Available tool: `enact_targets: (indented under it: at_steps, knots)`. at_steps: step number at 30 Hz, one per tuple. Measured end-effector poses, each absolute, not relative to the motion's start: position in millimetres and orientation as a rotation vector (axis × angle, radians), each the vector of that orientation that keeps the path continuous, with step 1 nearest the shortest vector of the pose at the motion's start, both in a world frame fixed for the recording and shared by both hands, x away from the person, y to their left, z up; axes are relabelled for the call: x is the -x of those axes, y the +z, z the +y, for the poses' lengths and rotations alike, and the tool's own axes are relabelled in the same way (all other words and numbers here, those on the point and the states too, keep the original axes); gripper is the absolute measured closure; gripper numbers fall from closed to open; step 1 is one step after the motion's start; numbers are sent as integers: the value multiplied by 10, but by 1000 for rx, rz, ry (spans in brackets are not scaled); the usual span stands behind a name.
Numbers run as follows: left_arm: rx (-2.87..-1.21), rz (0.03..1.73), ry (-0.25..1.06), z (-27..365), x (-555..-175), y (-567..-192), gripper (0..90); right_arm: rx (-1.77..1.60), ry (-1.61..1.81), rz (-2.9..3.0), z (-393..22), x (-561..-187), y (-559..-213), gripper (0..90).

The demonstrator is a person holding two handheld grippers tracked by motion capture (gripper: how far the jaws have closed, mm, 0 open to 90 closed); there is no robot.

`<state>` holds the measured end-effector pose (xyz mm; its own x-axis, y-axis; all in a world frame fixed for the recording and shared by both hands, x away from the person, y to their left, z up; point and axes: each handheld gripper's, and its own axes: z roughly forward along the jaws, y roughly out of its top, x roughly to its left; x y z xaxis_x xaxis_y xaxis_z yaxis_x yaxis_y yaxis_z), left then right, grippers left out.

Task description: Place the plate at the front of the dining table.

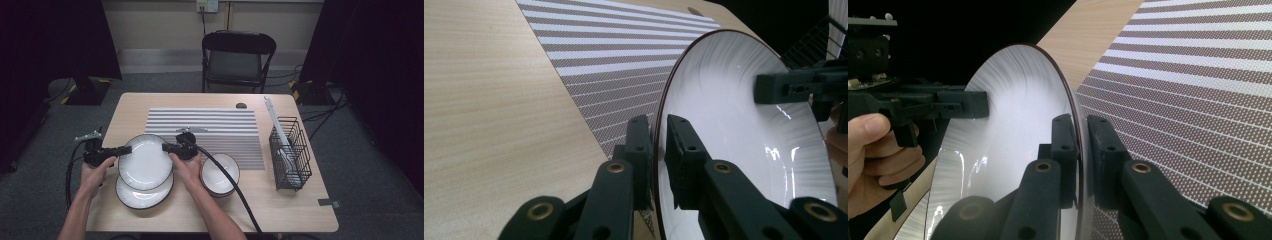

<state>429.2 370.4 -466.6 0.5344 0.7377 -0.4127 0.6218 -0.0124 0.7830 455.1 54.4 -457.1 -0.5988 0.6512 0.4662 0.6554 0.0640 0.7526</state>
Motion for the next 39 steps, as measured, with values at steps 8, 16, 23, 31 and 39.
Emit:
enact_targets:
  at_steps: [8, 16, 23, 31, 39]
  knots:
    - [-1735, 1161, 127, 3734, -4213, -4672, 811, 1417, -1624, -2292, 542, -4546, -4584, 829]
    - [-1723, 1155, 137, 3760, -4241, -4637, 835, 1406, -1643, -2298, 542, -4547, -4564, 838]
    - [-1724, 1147, 167, 3749, -4280, -4576, 843, 1418, -1670, -2297, 538, -4565, -4547, 838]
    - [-1714, 1156, 154, 3742, -4277, -4618, 841, 1449, -1658, -2294, 526, -4567, -4580, 837]
    - [-1717, 1164, 137, 3754, -4228, -4647, 830, 1461, -1646, -2309, 531, -4561, -4590, 838]
